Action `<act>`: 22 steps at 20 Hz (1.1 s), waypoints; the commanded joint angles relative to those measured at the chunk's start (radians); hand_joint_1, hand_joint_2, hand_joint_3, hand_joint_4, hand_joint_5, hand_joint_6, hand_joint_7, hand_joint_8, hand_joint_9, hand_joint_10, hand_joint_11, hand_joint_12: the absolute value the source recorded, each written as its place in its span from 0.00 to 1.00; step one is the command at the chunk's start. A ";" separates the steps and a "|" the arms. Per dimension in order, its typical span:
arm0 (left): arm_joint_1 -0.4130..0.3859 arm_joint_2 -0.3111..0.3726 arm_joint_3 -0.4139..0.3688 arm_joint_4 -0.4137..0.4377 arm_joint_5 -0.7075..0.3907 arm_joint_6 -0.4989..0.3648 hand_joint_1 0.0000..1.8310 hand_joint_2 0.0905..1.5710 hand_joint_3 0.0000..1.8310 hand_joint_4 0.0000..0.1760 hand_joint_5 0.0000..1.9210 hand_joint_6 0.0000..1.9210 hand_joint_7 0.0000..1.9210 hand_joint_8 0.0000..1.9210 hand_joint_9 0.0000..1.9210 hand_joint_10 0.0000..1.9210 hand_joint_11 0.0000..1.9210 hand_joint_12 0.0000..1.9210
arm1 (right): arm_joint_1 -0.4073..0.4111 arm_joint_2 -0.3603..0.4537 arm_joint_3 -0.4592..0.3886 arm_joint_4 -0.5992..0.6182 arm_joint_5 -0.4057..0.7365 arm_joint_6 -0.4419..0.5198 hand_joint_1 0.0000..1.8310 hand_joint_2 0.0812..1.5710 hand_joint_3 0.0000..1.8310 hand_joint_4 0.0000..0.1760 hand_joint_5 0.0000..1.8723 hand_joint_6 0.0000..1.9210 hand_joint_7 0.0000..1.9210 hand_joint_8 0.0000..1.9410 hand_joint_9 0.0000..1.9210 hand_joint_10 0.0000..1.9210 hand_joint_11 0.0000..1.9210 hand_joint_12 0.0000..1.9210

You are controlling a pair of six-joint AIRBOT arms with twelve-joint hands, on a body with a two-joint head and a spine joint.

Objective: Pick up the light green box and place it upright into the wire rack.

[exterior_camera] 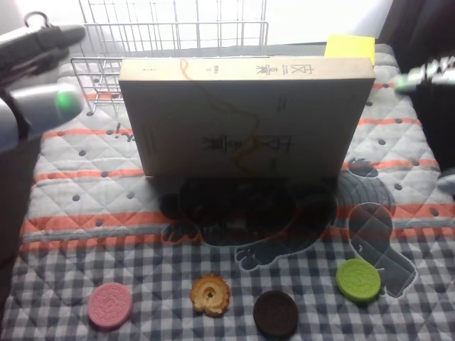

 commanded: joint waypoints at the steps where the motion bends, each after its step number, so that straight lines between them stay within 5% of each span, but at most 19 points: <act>1: -0.010 0.002 0.005 -0.004 -0.125 -0.006 0.09 0.71 0.00 1.00 0.15 0.00 0.14 0.00 0.13 0.00 0.00 0.28 | 0.015 0.004 0.006 0.040 0.107 0.006 0.48 0.63 0.00 0.32 0.24 0.00 0.22 0.00 0.20 0.01 0.04 0.32; 2: -0.010 0.002 0.005 -0.006 -0.127 -0.007 0.10 0.71 0.00 1.00 0.15 0.00 0.14 0.00 0.14 0.00 0.00 0.28 | 0.019 0.004 0.008 0.040 0.106 0.006 0.50 0.64 0.00 0.29 0.24 0.00 0.24 0.01 0.22 0.01 0.05 0.32; 4: -0.008 0.000 0.005 -0.007 -0.126 -0.008 0.11 0.71 0.00 1.00 0.14 0.00 0.14 0.00 0.14 0.00 0.00 0.28 | 0.048 0.003 0.017 0.040 0.106 0.006 0.55 0.63 0.00 0.46 0.24 0.00 0.22 0.00 0.19 0.00 0.01 0.38; 5: -0.007 -0.001 0.004 -0.007 -0.122 -0.009 0.11 0.71 0.00 1.00 0.13 0.00 0.14 0.00 0.13 0.00 0.00 0.26 | 0.084 0.002 0.022 0.037 0.106 0.006 0.60 0.62 0.00 0.27 0.22 0.00 0.20 0.00 0.17 0.00 0.00 0.34; 6: -0.007 -0.002 0.005 -0.007 -0.118 -0.009 0.11 0.71 0.00 1.00 0.13 0.00 0.13 0.00 0.12 0.00 0.00 0.26 | 0.111 0.000 0.023 0.023 0.106 0.006 0.58 0.63 0.00 0.47 0.15 0.00 0.14 0.00 0.11 0.00 0.00 0.23; 7: -0.007 -0.005 0.007 -0.009 -0.115 -0.010 0.12 0.70 0.00 1.00 0.14 0.00 0.14 0.00 0.13 0.00 0.00 0.27 | 0.202 -0.015 0.028 -0.042 0.085 0.006 0.52 0.59 0.00 0.87 0.03 0.00 0.06 0.00 0.02 0.00 0.00 0.03; 8: -0.007 -0.005 0.007 -0.009 -0.115 -0.010 0.12 0.70 0.00 1.00 0.14 0.00 0.14 0.00 0.13 0.00 0.00 0.27 | 0.216 -0.017 0.029 -0.053 0.077 0.006 0.52 0.59 0.00 0.87 0.03 0.00 0.06 0.00 0.02 0.00 0.00 0.03; 9: -0.007 -0.005 0.008 -0.009 -0.115 -0.010 0.13 0.70 0.00 1.00 0.14 0.00 0.14 0.00 0.13 0.00 0.00 0.27 | 0.266 -0.026 0.033 -0.094 0.048 0.006 0.47 0.55 0.00 0.97 0.01 0.00 0.02 0.00 0.00 0.00 0.00 0.00; 16: -0.008 -0.016 0.013 -0.009 -0.099 -0.010 0.12 0.71 0.00 1.00 0.14 0.00 0.14 0.00 0.13 0.00 0.00 0.30 | 0.479 -0.123 0.071 -0.307 -0.117 0.014 0.37 0.43 0.00 1.00 0.00 0.00 0.00 0.00 0.00 0.00 0.00 0.00; 22: -0.008 -0.021 0.015 -0.008 -0.088 -0.010 0.10 0.74 0.00 1.00 0.12 0.00 0.13 0.00 0.13 0.00 0.00 0.28 | 0.550 -0.209 0.133 -0.420 -0.190 0.090 0.35 0.40 0.00 1.00 0.00 0.00 0.03 0.01 0.02 0.00 0.03 0.02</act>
